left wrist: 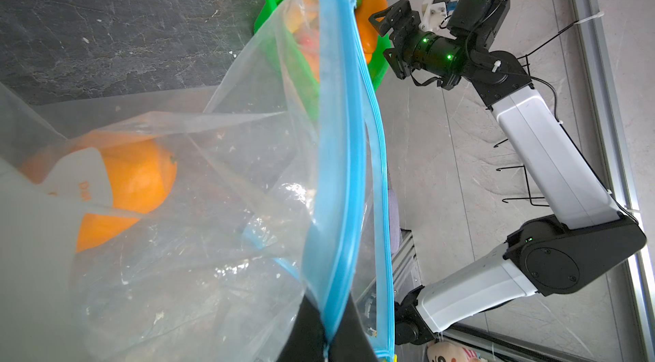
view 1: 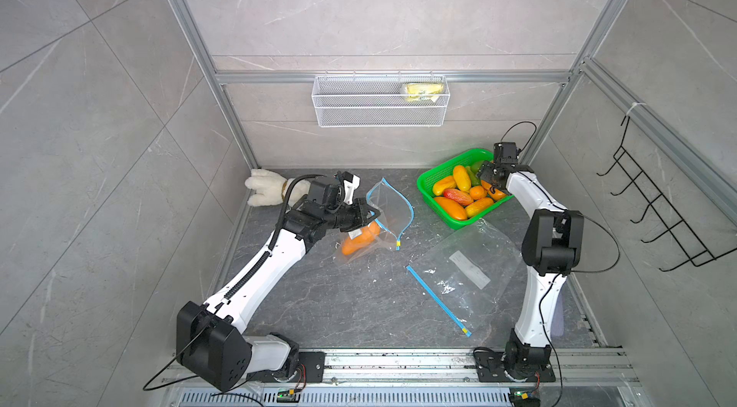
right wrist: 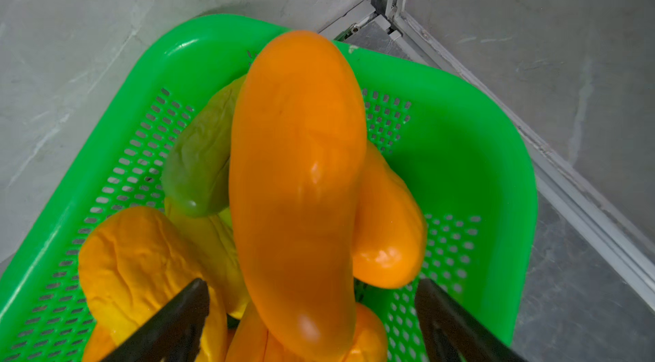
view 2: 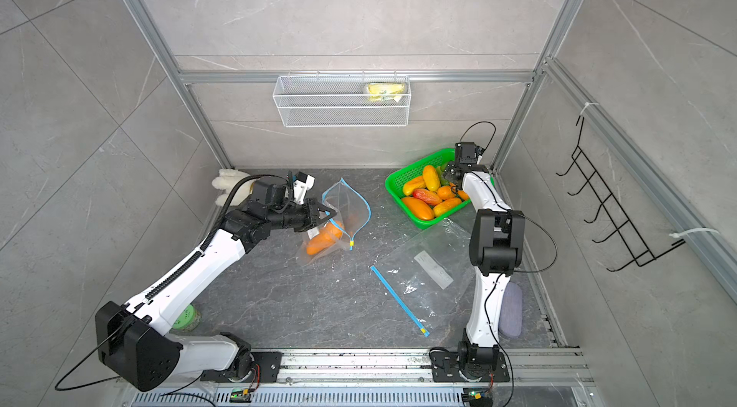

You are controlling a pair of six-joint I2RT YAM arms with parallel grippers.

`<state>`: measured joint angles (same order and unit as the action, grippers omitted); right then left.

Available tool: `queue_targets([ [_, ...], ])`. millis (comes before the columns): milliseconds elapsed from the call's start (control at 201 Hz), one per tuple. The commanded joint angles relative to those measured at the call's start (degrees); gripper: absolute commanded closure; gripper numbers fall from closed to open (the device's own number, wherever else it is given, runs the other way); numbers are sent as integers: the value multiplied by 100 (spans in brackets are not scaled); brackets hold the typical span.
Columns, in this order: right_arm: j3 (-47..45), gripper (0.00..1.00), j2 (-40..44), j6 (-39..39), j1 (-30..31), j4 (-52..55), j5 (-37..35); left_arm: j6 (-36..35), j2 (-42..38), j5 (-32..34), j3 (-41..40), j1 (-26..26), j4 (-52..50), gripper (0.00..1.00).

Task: Place the mango in a zip-top bag and seal the zipper
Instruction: Pick up the mango from the basket.

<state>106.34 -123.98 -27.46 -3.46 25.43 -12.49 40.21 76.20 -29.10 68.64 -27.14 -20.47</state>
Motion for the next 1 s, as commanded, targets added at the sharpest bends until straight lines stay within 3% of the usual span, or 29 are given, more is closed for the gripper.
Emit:
queue_targets([
  [0,-79,18,-298,-37,-124,-634,802,-135,84,-174,9,-14,205,93],
  [224,-229,21,-502,-182,-251,-1102,1248,-69,202,-200,27,-12,306,93],
  [339,-596,35,-319,-206,-271,-1506,1363,-45,185,-201,35,-16,291,93],
  [473,-1159,58,87,-175,-270,-2092,1495,-43,132,-177,40,-15,265,93],
  [583,-1574,70,510,-148,-277,-2464,1729,-51,136,-115,61,-18,187,93],
  [991,-3417,84,2707,-121,-248,-3323,2288,66,340,-72,155,-17,256,93],
])
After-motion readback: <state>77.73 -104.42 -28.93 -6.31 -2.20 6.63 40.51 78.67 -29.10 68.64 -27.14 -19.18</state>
